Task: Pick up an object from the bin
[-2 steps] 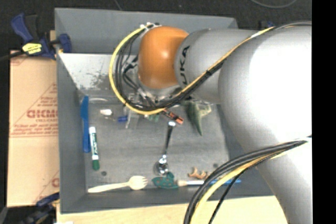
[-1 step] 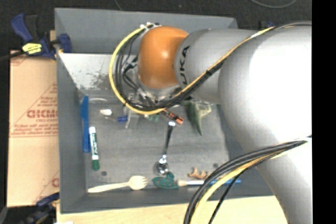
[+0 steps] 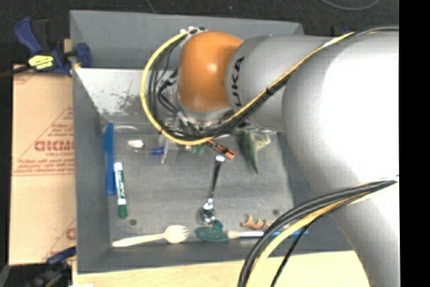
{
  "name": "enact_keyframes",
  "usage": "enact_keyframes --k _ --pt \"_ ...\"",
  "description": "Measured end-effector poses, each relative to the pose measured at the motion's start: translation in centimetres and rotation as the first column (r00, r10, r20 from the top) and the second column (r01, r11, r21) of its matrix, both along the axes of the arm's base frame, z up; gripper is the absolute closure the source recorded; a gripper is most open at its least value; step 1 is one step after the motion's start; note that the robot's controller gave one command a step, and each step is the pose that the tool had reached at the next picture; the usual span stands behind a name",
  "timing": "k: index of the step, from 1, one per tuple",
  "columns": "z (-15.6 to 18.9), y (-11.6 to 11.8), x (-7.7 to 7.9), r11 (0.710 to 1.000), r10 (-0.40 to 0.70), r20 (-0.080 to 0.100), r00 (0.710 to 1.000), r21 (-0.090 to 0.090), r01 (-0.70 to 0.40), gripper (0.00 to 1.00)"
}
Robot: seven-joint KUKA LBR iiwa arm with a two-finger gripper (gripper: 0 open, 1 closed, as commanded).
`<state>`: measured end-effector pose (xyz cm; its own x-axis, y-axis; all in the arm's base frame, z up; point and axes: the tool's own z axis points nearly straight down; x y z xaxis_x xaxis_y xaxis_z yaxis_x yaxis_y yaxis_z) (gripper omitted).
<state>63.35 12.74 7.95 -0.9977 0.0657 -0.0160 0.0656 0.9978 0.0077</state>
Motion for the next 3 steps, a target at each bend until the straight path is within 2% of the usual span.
enact_keyframes --k 1,2,3 --pt "1.7 0.0 0.0 1.0 -0.001 0.001 1.0 0.001 0.001 1.0" --pt "5.3 0.0 -0.1 1.0 -0.001 -0.005 1.0 0.0 0.001 1.0" --pt "9.5 0.0 0.0 1.0 -0.001 0.001 1.0 0.001 0.001 1.0"
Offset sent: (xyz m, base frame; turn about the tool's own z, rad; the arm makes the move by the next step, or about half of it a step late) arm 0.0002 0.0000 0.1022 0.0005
